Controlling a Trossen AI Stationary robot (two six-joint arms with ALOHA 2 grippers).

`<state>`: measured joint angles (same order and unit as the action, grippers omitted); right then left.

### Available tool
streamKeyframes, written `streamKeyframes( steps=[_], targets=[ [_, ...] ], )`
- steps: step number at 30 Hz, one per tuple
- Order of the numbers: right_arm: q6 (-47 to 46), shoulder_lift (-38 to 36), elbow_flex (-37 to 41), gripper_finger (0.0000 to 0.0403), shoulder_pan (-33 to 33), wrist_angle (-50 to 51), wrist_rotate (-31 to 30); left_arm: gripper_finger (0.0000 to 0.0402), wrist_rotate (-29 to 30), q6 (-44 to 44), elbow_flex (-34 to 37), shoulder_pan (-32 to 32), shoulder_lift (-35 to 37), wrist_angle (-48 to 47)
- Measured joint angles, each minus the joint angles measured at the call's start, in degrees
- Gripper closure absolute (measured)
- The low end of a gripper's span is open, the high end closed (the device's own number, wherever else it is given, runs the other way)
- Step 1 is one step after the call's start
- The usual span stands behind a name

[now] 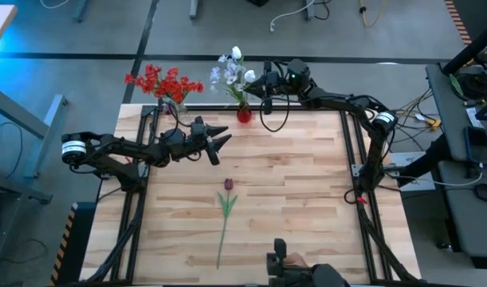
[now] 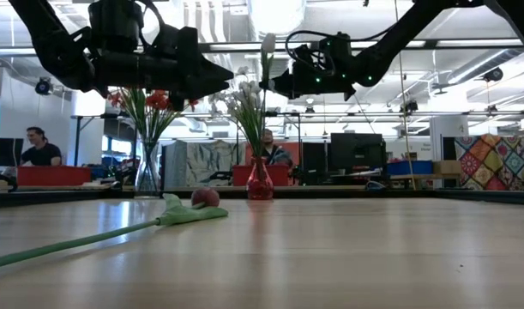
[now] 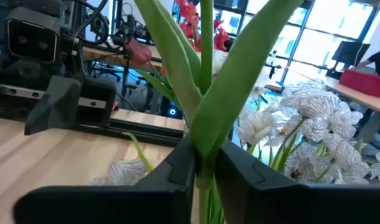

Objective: Sort flowers into vase by color
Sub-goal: Put the white flower into the red vase

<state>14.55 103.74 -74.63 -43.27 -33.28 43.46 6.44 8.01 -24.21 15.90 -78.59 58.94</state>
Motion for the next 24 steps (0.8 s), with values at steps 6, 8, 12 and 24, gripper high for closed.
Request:
streamKeyframes(
  steps=[6, 8, 12, 24],
  targets=[
    [-3.21, -0.02, -0.08, 0.0286, 0.11, 0.03, -0.38, 0.0247, 0.00, 0.03, 0.00, 0.00, 0.00, -0.10],
    [-4.74, -0.02, -0.33, 0.0260, 0.11, 0.07, -0.50, 0.0247, 0.00, 0.25, 0.00, 0.00, 0.00, -0.25],
    [-6.98, -0.08, -0.98, 0.0225, 0.11, 0.07, -0.55, 0.0247, 0.00, 0.46, 0.00, 0.00, 0.00, -0.30],
    [-9.00, -0.24, -6.92, 0.0177, 0.21, 15.03, -2.16, 0.0248, 0.00, 0.46, 0.00, 0.00, 0.00, -0.57]
  ],
)
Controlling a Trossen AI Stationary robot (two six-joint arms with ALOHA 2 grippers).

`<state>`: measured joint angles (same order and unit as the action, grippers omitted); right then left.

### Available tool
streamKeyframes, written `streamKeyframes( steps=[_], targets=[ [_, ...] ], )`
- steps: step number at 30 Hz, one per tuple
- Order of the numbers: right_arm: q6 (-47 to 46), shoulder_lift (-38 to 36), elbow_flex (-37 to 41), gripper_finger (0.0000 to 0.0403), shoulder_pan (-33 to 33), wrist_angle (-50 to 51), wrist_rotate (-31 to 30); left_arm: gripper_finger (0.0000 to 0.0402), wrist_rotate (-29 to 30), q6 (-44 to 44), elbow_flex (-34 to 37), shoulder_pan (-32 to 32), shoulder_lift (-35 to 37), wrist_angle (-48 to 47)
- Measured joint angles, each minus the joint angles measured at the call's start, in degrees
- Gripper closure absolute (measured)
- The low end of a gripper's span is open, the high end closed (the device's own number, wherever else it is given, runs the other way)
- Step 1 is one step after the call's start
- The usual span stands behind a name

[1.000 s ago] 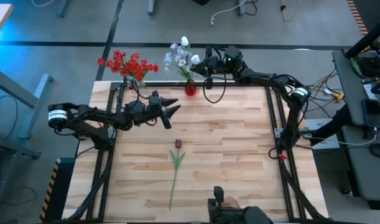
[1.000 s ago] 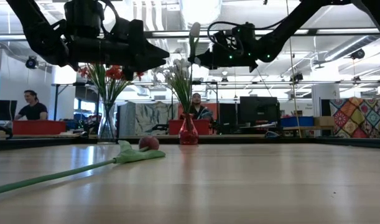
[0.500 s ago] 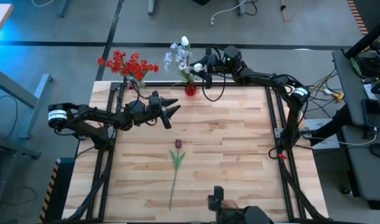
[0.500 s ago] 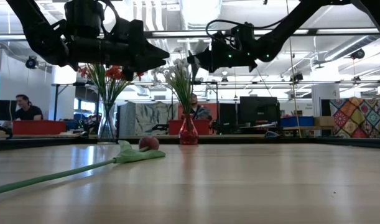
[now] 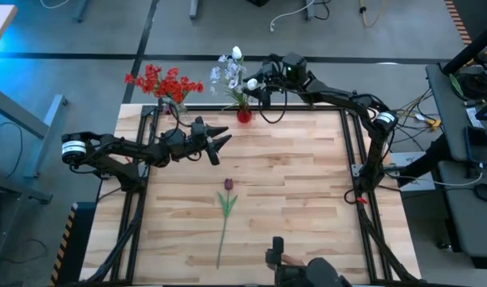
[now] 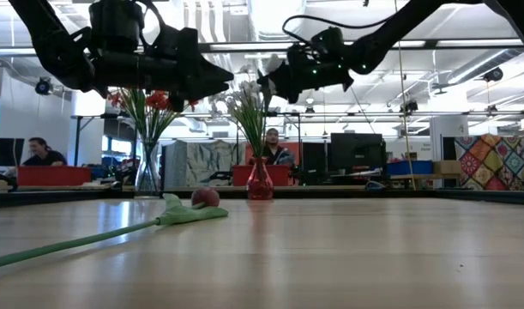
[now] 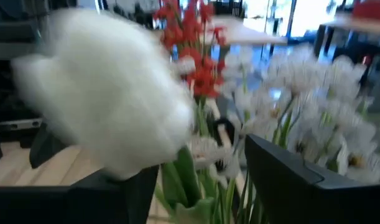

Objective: Sort flowers into vase by color
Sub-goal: Put the white flower into the red vase

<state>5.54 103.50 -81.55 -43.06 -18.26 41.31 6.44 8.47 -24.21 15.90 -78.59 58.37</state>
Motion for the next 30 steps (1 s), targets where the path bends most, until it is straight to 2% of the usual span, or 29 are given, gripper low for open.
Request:
streamKeyframes(
  steps=[6, 13, 17, 30],
  targets=[
    [4.52, 0.00, -4.28, 0.0128, 1.19, 13.09, -3.41, 0.0248, 0.00, -0.02, 0.00, 0.00, 0.00, -0.81],
    [7.91, -0.87, -8.35, 0.0089, 2.44, 22.84, -6.24, 0.0248, 0.01, -0.02, 0.00, 0.00, 0.01, -1.03],
    [9.58, -2.19, -9.67, 0.0083, 2.86, 26.27, -8.34, 0.0248, 0.02, -0.41, 0.00, 0.00, 0.00, -1.14],
    [12.02, -9.93, -10.04, 0.0081, 3.32, 33.64, -8.47, 0.0247, 0.02, -0.48, 0.01, -0.01, 0.02, -1.19]
  ],
)
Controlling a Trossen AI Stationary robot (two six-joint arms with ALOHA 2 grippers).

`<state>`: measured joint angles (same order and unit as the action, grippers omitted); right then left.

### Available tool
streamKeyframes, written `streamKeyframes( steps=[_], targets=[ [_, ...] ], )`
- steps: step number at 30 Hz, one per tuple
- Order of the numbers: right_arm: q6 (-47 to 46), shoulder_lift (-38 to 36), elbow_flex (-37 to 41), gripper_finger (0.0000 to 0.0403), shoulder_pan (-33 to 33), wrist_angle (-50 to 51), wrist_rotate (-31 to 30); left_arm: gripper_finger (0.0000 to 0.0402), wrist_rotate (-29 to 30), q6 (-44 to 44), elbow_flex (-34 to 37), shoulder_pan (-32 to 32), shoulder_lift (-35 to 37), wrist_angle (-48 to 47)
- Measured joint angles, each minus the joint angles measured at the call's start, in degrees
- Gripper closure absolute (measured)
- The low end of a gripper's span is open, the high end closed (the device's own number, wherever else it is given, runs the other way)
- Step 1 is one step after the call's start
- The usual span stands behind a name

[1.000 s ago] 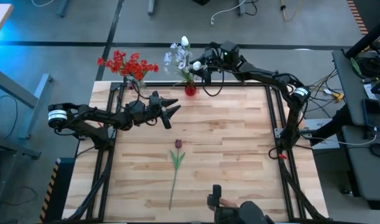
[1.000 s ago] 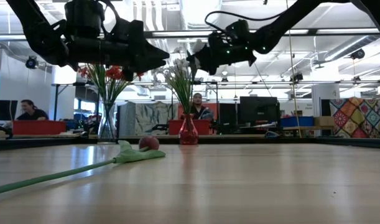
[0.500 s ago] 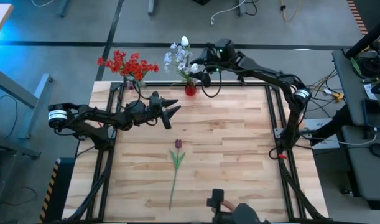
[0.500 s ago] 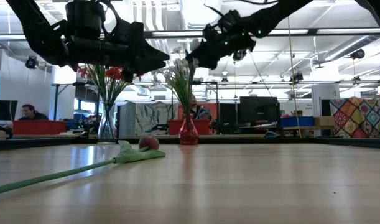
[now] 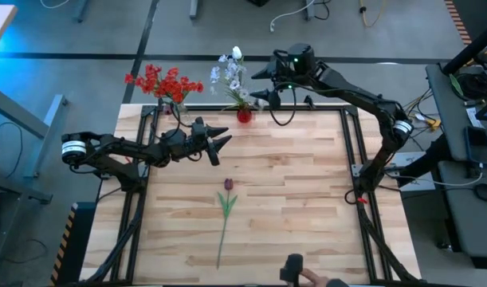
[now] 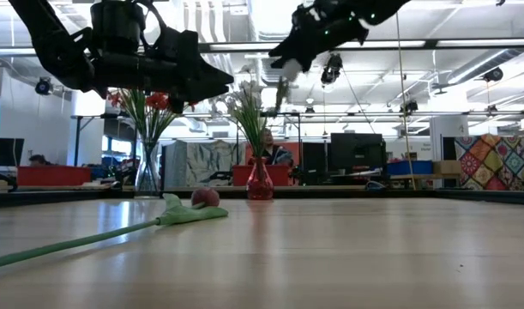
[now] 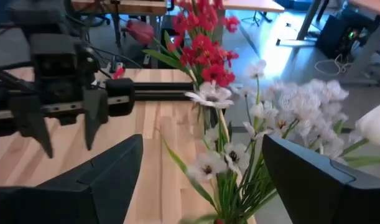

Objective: Sort flowers into vase by color
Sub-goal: Put the white flower into the red vase

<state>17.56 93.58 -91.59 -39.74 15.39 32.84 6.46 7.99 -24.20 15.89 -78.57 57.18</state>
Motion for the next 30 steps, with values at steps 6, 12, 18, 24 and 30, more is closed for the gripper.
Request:
streamKeyframes(
  steps=[6, 12, 18, 24, 30],
  targets=[
    [2.84, -4.33, 0.00, 0.0098, 1.22, 1.28, -2.74, 0.0247, -0.02, -0.02, 0.02, 0.00, 0.01, -0.04],
    [5.99, -9.21, 0.00, 0.0160, 2.69, 6.16, -6.81, 0.0247, 0.00, -0.94, 0.02, 0.01, -0.01, -0.11],
    [9.54, -15.21, 1.05, 0.0286, 5.88, 12.53, -11.80, 0.0247, -0.01, -1.51, 0.01, 0.01, 0.01, -0.26],
    [10.37, -21.91, 13.33, 0.0386, 7.70, 7.34, -13.83, 0.0248, 0.00, -1.59, 0.02, 0.01, 0.00, -0.71],
    [5.52, -29.58, 34.51, 0.0390, 7.86, -11.73, -16.62, 0.0248, 0.00, -2.80, 0.02, -0.01, 0.01, -0.67]
  ],
)
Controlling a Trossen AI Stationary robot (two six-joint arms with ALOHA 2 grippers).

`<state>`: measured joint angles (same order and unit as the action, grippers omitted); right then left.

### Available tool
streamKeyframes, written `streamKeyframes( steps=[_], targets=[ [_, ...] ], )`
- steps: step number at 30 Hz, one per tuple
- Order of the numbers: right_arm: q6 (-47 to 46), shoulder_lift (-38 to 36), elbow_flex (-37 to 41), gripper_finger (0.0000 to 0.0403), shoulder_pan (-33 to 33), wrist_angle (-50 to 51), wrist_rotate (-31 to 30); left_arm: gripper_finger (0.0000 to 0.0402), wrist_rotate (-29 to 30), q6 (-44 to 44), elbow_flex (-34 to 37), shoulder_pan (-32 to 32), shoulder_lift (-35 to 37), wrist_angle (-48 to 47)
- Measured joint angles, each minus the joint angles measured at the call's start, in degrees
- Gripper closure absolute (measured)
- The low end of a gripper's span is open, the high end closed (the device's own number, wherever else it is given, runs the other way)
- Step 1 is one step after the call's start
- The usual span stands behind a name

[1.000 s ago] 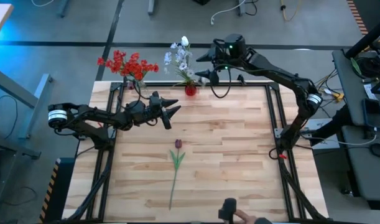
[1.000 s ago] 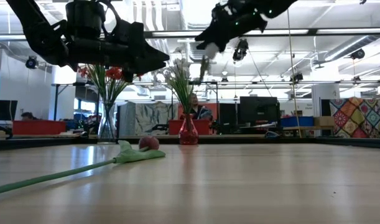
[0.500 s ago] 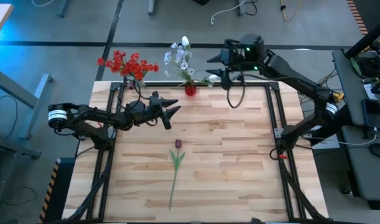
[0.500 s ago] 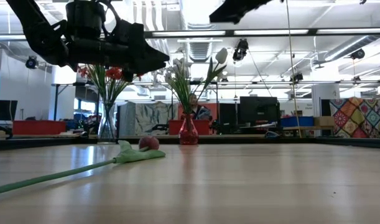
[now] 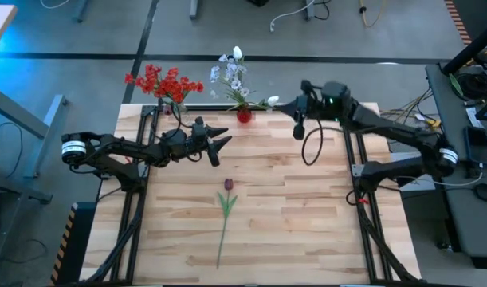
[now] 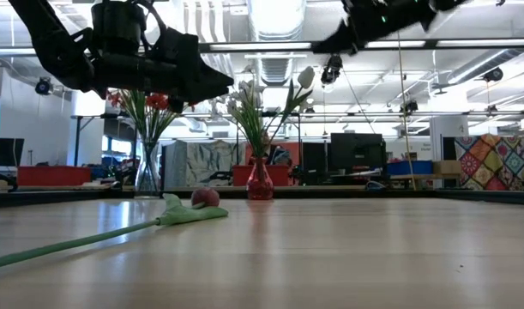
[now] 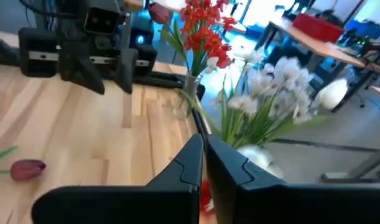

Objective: Sort flowers into vase by color
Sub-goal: Put the white flower into the red vase

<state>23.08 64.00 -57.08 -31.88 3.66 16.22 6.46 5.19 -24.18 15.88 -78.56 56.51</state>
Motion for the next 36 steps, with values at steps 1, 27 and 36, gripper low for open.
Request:
streamKeyframes(
  steps=[1, 27, 36],
  targets=[
    [-1.40, -1.00, 3.50, 0.0390, 0.00, -3.72, 0.02, 0.0248, 0.00, -0.16, 0.00, 0.01, -0.01, 0.00],
    [-23.12, 27.44, 20.84, 0.0220, 0.00, -68.45, -11.74, 0.0248, 0.50, -0.02, 0.00, 0.02, 0.00, 0.42],
    [-20.88, 34.35, 14.81, 0.0262, 0.01, -68.82, -17.91, 0.0248, 0.50, 0.00, 0.00, 0.02, 0.00, 0.39]
  ],
)
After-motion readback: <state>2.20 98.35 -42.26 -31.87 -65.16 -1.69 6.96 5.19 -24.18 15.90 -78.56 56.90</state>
